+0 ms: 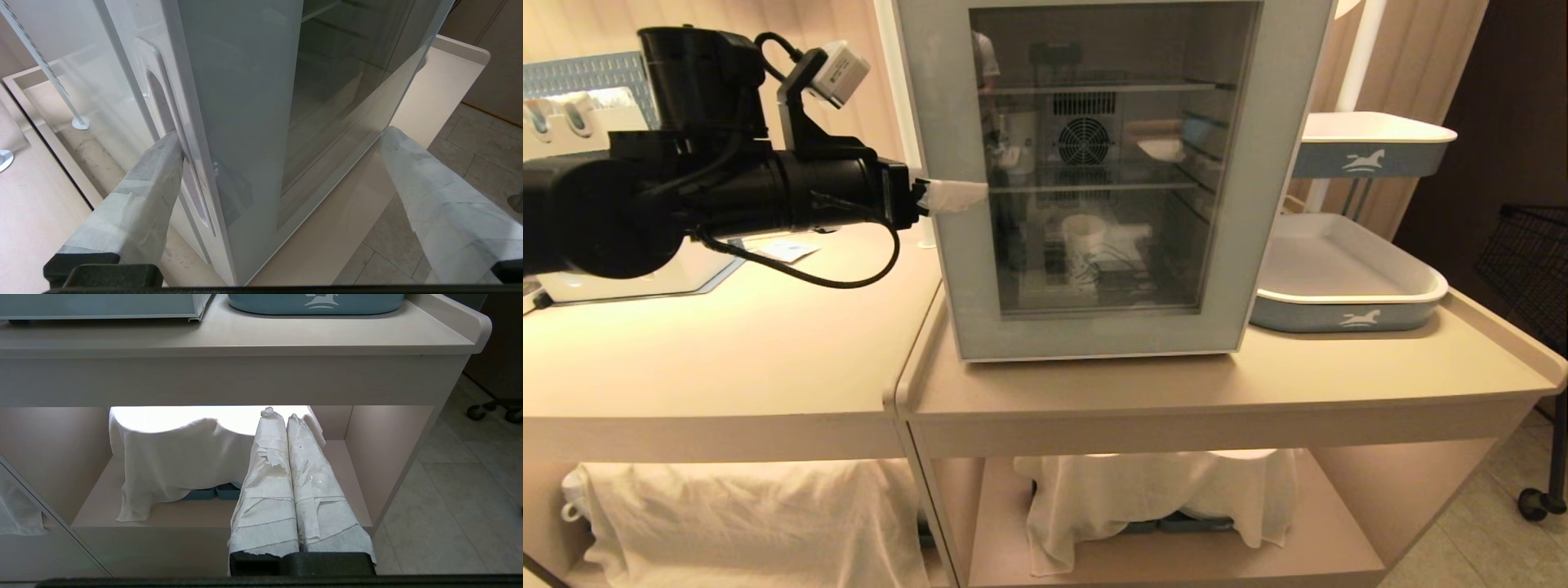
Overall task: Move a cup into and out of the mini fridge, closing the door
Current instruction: Open the freezer door
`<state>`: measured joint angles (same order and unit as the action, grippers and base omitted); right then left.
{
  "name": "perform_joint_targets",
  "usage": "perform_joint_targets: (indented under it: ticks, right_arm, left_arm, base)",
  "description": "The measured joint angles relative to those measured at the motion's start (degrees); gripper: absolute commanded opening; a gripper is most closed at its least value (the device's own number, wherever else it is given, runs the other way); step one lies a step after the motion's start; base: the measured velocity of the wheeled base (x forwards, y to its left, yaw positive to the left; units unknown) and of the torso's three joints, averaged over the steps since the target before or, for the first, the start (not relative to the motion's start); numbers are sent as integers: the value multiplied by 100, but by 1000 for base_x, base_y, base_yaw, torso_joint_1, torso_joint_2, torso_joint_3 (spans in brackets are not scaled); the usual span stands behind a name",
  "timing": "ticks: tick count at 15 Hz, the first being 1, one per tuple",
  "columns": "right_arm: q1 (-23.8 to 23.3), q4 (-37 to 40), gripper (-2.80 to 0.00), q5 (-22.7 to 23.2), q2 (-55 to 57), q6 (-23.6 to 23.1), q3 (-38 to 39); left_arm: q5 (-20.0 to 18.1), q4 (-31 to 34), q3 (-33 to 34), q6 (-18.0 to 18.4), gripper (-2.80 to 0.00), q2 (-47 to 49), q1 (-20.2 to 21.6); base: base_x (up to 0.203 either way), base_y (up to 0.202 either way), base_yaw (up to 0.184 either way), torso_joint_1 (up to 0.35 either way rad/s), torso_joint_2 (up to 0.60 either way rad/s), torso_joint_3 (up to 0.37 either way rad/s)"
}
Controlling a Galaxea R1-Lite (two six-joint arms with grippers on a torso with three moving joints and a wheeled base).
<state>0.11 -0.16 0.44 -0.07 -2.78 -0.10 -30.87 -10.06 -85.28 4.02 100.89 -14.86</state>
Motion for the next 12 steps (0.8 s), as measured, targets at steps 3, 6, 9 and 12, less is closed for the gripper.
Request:
perform_joint_targets:
  ticks: [3, 6, 9, 12]
  right_arm:
    - [0, 0, -280, -2, 0, 2, 0]
    - [-1, -2, -280, -4, 0, 2, 0]
    - [2, 0, -280, -2, 0, 2, 0]
    - [2, 0, -280, 0, 0, 0, 0]
  left_arm:
    - [6, -7, 126, -14, 0, -73, -66]
    - [9, 0, 260, -78, 0, -186, -104]
    - [-4, 12, 455, -97, 0, -353, -126]
    - [-52, 19, 650, -101, 0, -555, -143]
  base:
    - [0, 0, 0, 0, 0, 0]
    - [0, 0, 0, 0, 0, 0]
    - [0, 0, 0, 0, 0, 0]
    - [0, 0, 0, 0, 0, 0]
